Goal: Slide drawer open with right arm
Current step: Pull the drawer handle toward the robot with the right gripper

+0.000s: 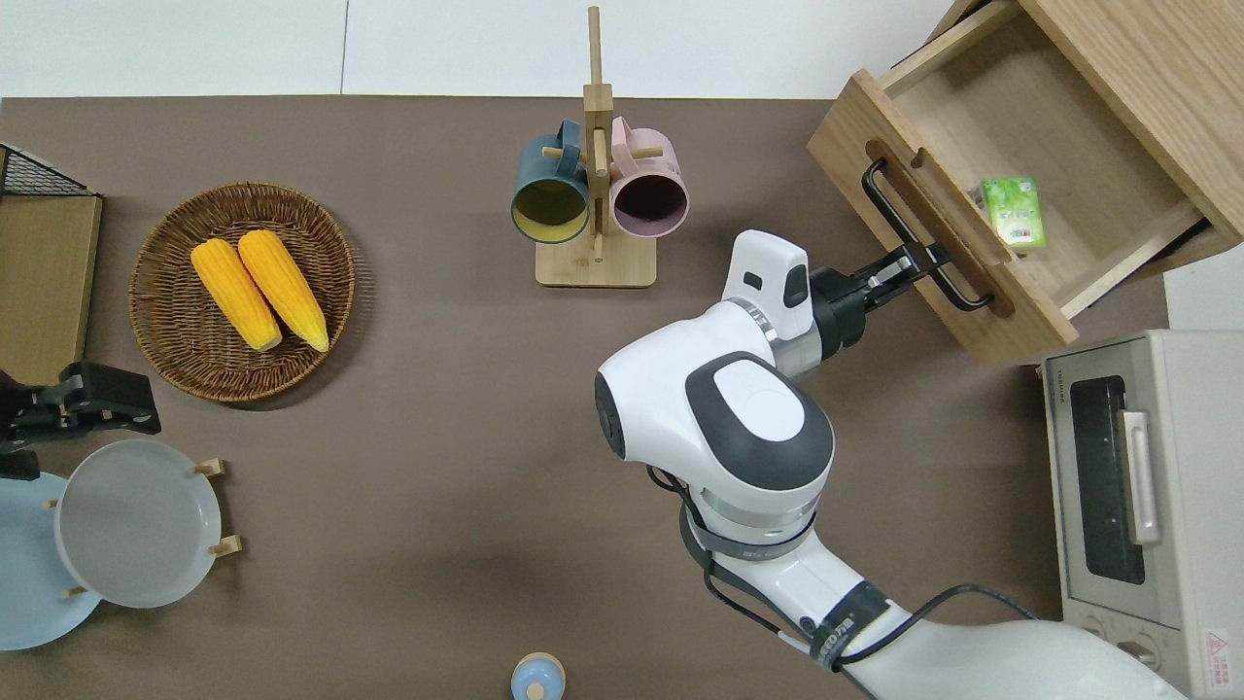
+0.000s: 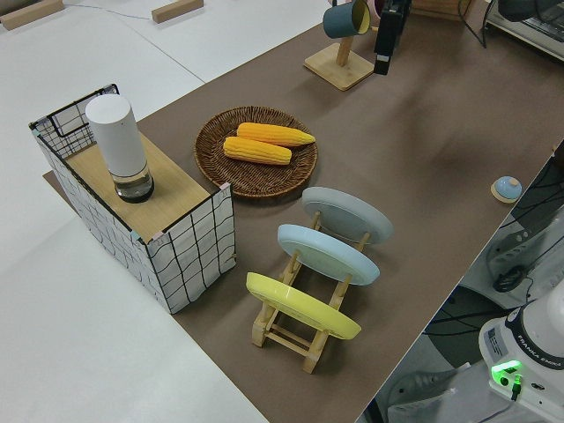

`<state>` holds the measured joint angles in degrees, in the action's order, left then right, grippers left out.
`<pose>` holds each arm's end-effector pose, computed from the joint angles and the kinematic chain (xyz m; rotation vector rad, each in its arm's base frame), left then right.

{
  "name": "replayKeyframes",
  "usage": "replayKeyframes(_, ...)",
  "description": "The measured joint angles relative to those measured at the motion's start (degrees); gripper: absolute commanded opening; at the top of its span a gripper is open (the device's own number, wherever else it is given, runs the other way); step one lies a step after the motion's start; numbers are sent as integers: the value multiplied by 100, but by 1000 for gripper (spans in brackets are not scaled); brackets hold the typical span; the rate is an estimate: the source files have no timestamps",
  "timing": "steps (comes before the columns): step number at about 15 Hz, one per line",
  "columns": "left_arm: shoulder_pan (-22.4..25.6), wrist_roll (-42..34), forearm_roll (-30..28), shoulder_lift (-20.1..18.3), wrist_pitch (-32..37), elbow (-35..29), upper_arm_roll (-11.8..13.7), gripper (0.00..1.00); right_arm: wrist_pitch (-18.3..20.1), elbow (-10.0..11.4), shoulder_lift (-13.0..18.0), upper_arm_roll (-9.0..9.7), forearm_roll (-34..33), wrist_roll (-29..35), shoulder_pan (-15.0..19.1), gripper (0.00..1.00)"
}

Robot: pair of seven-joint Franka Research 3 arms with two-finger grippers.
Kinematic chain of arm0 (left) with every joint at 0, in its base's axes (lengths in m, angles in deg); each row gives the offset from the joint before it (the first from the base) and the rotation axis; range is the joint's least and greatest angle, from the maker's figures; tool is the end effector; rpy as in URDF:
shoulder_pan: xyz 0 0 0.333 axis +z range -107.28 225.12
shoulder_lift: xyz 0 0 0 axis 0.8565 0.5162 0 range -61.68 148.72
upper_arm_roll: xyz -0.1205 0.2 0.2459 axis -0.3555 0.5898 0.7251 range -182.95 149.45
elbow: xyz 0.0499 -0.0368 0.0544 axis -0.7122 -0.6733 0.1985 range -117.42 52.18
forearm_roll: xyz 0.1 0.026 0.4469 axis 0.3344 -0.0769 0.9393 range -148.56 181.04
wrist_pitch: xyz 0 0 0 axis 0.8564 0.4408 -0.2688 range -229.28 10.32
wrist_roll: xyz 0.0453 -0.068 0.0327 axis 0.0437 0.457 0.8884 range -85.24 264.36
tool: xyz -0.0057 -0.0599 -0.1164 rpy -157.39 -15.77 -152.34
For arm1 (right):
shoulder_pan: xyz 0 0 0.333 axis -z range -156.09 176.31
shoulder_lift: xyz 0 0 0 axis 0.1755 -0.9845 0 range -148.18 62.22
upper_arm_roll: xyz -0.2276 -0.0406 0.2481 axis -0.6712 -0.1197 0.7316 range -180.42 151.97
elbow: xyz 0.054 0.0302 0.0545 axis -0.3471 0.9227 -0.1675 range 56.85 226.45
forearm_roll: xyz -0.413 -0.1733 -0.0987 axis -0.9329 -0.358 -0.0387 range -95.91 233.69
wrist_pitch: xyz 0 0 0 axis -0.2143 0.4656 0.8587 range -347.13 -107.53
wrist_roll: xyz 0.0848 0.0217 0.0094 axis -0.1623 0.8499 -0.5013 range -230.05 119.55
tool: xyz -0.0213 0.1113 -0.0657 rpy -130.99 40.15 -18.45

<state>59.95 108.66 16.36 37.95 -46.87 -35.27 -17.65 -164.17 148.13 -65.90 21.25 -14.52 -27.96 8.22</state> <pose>0.5716 0.0013 0.6324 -3.0721 -0.5210 0.1652 0.6516 0.2584 0.4152 1.7883 0.4339 0.2674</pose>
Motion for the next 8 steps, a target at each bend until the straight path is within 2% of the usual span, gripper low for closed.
replayKeyframes(3, 0, 0, 0, 0, 0, 0, 0, 993, 155, -2, -1, 220, 112, 38, -9, 0)
replayKeyframes(8, 0, 0, 0, 0, 0, 0, 0, 993, 409, -4, -5, 473, 270, 108, -82, 0)
